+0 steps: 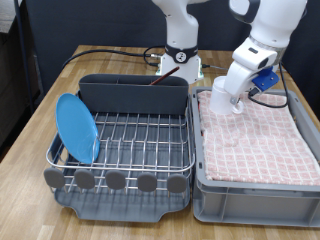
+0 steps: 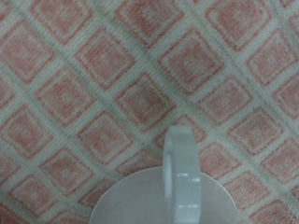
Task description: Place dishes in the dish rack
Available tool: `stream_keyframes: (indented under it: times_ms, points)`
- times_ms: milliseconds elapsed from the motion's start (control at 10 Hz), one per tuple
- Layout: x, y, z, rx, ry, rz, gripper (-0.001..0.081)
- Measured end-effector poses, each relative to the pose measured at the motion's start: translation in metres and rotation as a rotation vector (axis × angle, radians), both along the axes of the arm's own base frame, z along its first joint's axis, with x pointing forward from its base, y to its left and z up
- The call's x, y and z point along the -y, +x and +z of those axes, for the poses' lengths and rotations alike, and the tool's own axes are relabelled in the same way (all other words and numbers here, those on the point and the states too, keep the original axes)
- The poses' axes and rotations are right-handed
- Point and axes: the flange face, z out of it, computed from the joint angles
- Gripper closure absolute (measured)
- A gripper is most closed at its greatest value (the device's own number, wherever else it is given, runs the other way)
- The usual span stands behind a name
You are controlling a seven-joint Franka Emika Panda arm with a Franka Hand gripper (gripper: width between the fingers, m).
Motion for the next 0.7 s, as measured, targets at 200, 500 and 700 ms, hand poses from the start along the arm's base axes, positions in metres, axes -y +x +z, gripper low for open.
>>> stream_keyframes:
  times_ms: [200, 500, 700]
  points:
    - [0.003, 0.001, -0.004, -0.001, 0.002, -0.002, 0.0004]
    - [0.006, 0.002, -0.011, -0.006, 0.009, 0.003, 0.0004]
    - [0.006, 0.002, -0.015, -0.01, 0.012, -0.003, 0.0004]
